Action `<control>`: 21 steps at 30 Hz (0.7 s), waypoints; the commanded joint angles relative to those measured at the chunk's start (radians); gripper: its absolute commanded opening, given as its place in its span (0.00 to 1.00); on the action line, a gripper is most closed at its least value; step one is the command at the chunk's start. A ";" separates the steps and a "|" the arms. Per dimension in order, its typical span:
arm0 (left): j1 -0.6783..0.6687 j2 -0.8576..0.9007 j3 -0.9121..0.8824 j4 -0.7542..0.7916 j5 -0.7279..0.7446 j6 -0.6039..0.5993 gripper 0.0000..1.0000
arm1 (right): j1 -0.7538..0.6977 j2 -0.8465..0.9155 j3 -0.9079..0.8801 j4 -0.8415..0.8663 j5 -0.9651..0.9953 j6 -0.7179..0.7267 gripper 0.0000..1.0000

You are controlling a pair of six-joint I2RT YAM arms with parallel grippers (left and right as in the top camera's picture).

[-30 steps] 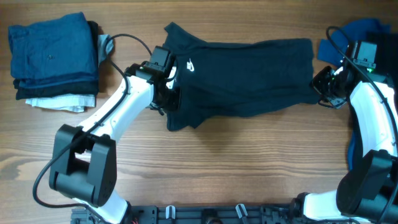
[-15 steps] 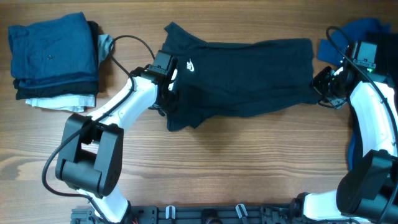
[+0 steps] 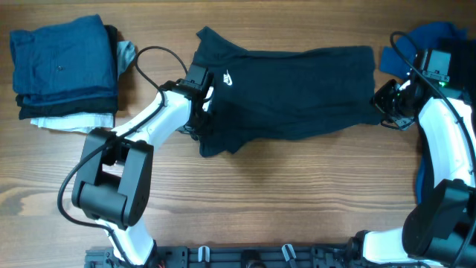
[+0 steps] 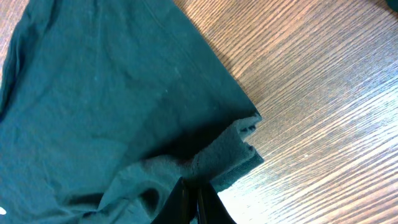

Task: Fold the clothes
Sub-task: 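Fold the left sleeve and right hem upward toward the collar with both grippers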

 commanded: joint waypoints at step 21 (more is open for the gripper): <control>0.091 -0.212 0.118 0.064 -0.026 -0.050 0.04 | 0.006 0.015 0.012 -0.001 0.018 0.035 0.04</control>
